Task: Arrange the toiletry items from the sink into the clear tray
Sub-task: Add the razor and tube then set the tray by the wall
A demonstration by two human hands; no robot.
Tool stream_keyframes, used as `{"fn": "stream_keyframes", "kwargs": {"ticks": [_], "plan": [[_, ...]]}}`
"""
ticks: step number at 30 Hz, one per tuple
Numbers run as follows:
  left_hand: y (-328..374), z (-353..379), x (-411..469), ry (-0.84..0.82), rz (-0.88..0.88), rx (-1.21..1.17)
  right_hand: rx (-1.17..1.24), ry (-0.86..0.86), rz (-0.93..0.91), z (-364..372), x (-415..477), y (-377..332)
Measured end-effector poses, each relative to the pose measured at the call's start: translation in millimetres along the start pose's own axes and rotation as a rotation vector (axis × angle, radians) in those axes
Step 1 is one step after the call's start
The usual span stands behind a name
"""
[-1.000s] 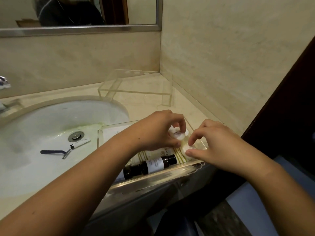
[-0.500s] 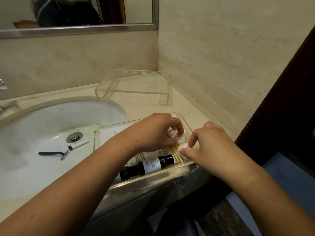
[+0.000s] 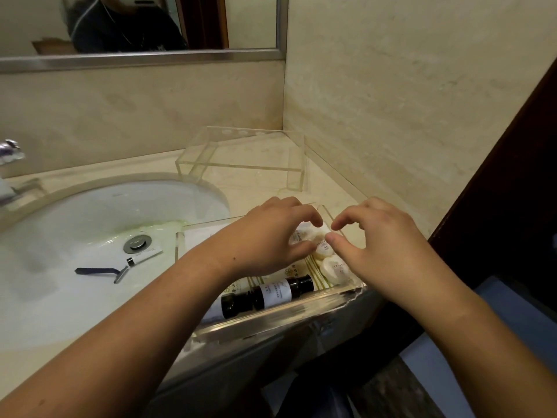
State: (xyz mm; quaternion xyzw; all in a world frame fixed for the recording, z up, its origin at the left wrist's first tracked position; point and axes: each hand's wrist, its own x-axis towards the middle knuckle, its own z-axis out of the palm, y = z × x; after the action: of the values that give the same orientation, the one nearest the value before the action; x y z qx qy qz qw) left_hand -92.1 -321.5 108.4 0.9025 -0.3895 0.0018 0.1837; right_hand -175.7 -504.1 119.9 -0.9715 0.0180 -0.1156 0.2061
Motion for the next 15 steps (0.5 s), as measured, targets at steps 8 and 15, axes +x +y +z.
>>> {"fn": "stream_keyframes", "kwargs": {"ticks": [8,15], "plan": [[-34,-23,-41,0.122,-0.087,0.135,0.047,0.011,-0.183,17,7,-46],[-95,-57,-97,0.158,-0.310,0.171,0.042,-0.104,-0.323,43,27,-113]]}}
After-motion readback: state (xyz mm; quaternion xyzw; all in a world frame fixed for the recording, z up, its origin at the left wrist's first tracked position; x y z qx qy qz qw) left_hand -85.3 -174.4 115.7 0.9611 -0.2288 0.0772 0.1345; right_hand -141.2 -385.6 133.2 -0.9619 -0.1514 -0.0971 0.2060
